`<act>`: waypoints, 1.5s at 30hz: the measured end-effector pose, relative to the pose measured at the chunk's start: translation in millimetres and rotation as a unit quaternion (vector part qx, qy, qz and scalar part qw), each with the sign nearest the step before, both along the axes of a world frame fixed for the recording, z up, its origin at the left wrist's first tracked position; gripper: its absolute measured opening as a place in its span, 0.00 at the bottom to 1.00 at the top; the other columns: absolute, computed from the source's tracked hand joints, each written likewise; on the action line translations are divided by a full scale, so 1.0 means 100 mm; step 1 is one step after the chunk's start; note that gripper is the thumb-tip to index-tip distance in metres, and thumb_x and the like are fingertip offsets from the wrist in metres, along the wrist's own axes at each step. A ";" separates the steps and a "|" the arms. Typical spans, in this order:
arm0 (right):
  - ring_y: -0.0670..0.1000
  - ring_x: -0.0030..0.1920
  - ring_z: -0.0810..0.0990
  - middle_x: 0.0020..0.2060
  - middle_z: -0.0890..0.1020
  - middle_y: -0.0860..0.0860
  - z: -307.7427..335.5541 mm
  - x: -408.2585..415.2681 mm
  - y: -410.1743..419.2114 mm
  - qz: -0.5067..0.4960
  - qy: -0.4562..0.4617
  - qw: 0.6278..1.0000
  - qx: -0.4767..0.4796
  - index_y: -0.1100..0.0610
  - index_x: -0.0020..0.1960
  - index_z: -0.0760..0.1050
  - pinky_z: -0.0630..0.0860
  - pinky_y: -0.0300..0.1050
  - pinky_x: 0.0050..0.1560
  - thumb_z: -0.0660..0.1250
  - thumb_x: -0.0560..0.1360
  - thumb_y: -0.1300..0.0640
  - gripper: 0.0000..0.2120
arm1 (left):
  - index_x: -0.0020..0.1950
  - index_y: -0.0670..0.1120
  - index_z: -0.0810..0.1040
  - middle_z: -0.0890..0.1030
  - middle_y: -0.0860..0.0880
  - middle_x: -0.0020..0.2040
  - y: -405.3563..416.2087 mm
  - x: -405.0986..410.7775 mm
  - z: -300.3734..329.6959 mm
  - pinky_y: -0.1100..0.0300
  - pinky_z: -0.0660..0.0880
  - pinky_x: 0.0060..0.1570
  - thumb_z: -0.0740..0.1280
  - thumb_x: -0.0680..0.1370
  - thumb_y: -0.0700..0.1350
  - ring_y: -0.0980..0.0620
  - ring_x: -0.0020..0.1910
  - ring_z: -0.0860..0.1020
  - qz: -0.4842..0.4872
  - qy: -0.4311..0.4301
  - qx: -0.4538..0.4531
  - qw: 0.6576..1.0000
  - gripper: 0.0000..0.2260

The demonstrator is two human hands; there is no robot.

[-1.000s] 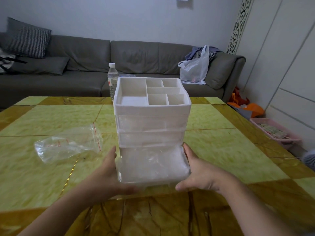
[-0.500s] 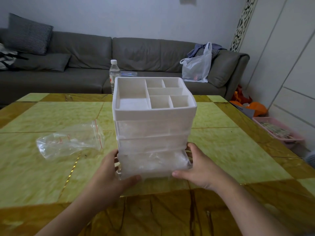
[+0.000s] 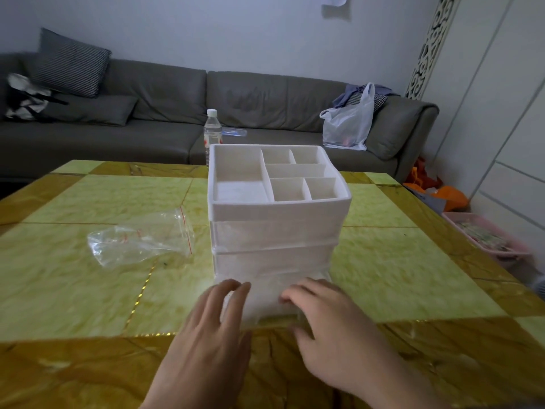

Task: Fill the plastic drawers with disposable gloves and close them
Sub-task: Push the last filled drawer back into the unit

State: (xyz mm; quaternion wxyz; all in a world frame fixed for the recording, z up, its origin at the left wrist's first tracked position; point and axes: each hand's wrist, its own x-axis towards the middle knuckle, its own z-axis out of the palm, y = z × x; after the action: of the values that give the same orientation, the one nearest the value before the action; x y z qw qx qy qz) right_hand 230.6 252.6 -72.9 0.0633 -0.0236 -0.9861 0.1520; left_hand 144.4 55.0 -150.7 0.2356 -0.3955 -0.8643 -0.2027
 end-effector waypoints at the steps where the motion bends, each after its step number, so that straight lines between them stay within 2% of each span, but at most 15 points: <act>1: 0.44 0.64 0.70 0.61 0.73 0.35 -0.03 -0.03 -0.02 0.005 -0.009 1.000 -0.004 0.41 0.66 0.72 0.71 0.42 0.68 0.65 0.81 0.49 0.15 | 0.73 0.43 0.73 0.75 0.45 0.67 0.01 -0.02 -0.04 0.49 0.81 0.56 0.77 0.71 0.49 0.42 0.63 0.79 -0.001 0.003 -0.026 1.000 0.33; 4: 0.46 0.66 0.70 0.64 0.74 0.37 -0.07 -0.14 -0.04 0.003 -0.034 0.999 -0.011 0.42 0.70 0.72 0.72 0.47 0.71 0.61 0.82 0.47 0.17 | 0.73 0.41 0.74 0.77 0.43 0.67 0.05 -0.07 -0.04 0.48 0.81 0.59 0.65 0.75 0.56 0.41 0.64 0.79 0.012 0.026 -0.072 0.997 0.30; 6: 0.47 0.68 0.70 0.67 0.73 0.39 -0.08 -0.22 -0.05 0.005 -0.062 0.998 -0.011 0.44 0.73 0.70 0.72 0.48 0.71 0.59 0.82 0.45 0.20 | 0.70 0.41 0.77 0.79 0.43 0.64 0.10 -0.10 -0.02 0.47 0.81 0.59 0.61 0.76 0.58 0.42 0.62 0.79 0.021 0.039 -0.093 0.995 0.30; 8: 0.49 0.71 0.70 0.70 0.73 0.43 -0.08 -0.30 -0.07 0.009 -0.099 0.995 0.010 0.46 0.74 0.69 0.71 0.50 0.73 0.59 0.81 0.45 0.22 | 0.67 0.41 0.79 0.80 0.44 0.61 0.15 -0.12 0.02 0.47 0.81 0.58 0.61 0.76 0.59 0.43 0.59 0.80 0.018 0.059 -0.112 0.992 0.28; 10: 0.52 0.70 0.72 0.70 0.75 0.46 -0.07 -0.36 -0.09 0.008 -0.120 0.992 0.030 0.49 0.71 0.70 0.72 0.53 0.71 0.59 0.80 0.46 0.21 | 0.64 0.42 0.80 0.81 0.44 0.57 0.19 -0.14 0.05 0.48 0.82 0.56 0.62 0.75 0.58 0.44 0.55 0.82 0.004 0.072 -0.119 0.990 0.26; 15: 0.55 0.61 0.78 0.63 0.79 0.49 -0.06 -0.45 -0.06 -0.014 -0.125 0.992 0.015 0.49 0.65 0.68 0.77 0.52 0.59 0.61 0.78 0.47 0.17 | 0.61 0.46 0.79 0.80 0.49 0.50 0.28 -0.24 0.08 0.51 0.83 0.51 0.63 0.76 0.57 0.48 0.49 0.81 -0.035 0.041 -0.139 0.989 0.20; 17: 0.53 0.59 0.78 0.62 0.78 0.48 -0.09 -0.46 -0.01 -0.025 -0.116 0.993 -0.014 0.48 0.64 0.69 0.77 0.52 0.59 0.61 0.78 0.47 0.16 | 0.59 0.48 0.79 0.79 0.51 0.49 0.30 -0.28 0.08 0.53 0.82 0.48 0.61 0.78 0.58 0.50 0.47 0.80 -0.045 0.031 -0.156 0.986 0.18; 22: 0.43 0.67 0.74 0.66 0.76 0.39 -0.15 -0.40 0.19 -0.021 -0.078 0.995 -0.066 0.48 0.67 0.78 0.73 0.43 0.70 0.63 0.78 0.43 0.20 | 0.55 0.48 0.78 0.79 0.51 0.46 0.33 -0.35 0.10 0.53 0.81 0.41 0.58 0.81 0.60 0.49 0.45 0.80 -0.035 0.028 -0.181 0.983 0.17; 26: 0.43 0.63 0.77 0.64 0.79 0.37 -0.03 -0.31 0.35 -0.023 -0.034 0.998 -0.039 0.46 0.66 0.80 0.75 0.42 0.68 0.72 0.78 0.44 0.17 | 0.50 0.48 0.79 0.80 0.51 0.43 0.34 -0.33 0.12 0.52 0.81 0.36 0.59 0.80 0.56 0.48 0.41 0.81 -0.031 0.050 -0.182 0.981 0.15; 28: 0.44 0.63 0.77 0.64 0.78 0.37 0.01 -0.28 0.40 -0.046 -0.028 0.998 -0.035 0.45 0.67 0.80 0.77 0.43 0.66 0.74 0.78 0.45 0.18 | 0.52 0.48 0.78 0.81 0.51 0.45 0.35 -0.32 0.10 0.52 0.82 0.38 0.60 0.80 0.56 0.48 0.43 0.82 -0.024 0.032 -0.178 0.983 0.13; 31: 0.47 0.63 0.78 0.64 0.79 0.41 0.01 -0.29 0.40 -0.062 -0.035 0.997 -0.009 0.47 0.69 0.79 0.78 0.45 0.65 0.70 0.81 0.47 0.17 | 0.58 0.49 0.76 0.83 0.52 0.48 0.37 -0.30 0.10 0.53 0.82 0.44 0.66 0.80 0.56 0.48 0.47 0.83 -0.013 0.005 -0.177 0.984 0.13; 37: 0.54 0.59 0.80 0.60 0.80 0.47 -0.10 -0.39 0.23 -0.014 -0.123 0.991 0.053 0.49 0.60 0.77 0.80 0.51 0.60 0.60 0.80 0.55 0.12 | 0.68 0.45 0.72 0.85 0.50 0.48 0.37 -0.18 0.18 0.55 0.83 0.45 0.74 0.76 0.52 0.49 0.46 0.85 -0.008 -0.014 -0.154 0.988 0.25; 41: 0.56 0.64 0.76 0.61 0.76 0.47 -0.14 -0.45 0.17 0.006 -0.159 0.983 0.087 0.48 0.69 0.75 0.76 0.52 0.63 0.59 0.81 0.55 0.19 | 0.78 0.50 0.66 0.83 0.50 0.52 0.33 -0.17 0.16 0.54 0.82 0.49 0.73 0.76 0.52 0.48 0.49 0.83 -0.039 -0.003 -0.177 0.983 0.32; 43: 0.56 0.64 0.76 0.62 0.75 0.47 -0.14 -0.46 0.16 0.000 -0.159 0.984 0.085 0.49 0.68 0.77 0.76 0.52 0.64 0.58 0.80 0.53 0.18 | 0.78 0.52 0.67 0.83 0.49 0.53 0.33 -0.20 0.15 0.53 0.82 0.49 0.73 0.75 0.51 0.47 0.49 0.83 -0.039 -0.007 -0.194 0.980 0.33; 45: 0.55 0.64 0.76 0.62 0.75 0.47 -0.14 -0.46 0.17 -0.011 -0.159 0.985 0.064 0.49 0.66 0.78 0.77 0.52 0.64 0.59 0.81 0.53 0.17 | 0.71 0.52 0.74 0.83 0.50 0.51 0.34 -0.25 0.13 0.53 0.82 0.45 0.74 0.73 0.49 0.47 0.47 0.83 -0.033 -0.007 -0.192 0.981 0.26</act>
State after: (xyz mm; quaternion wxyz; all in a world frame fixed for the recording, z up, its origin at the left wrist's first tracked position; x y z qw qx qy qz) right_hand 184.8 269.8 -87.1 -0.0910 -0.0539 -0.9910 0.0821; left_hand 119.5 89.3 -137.7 0.1424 -0.4604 -0.8752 -0.0431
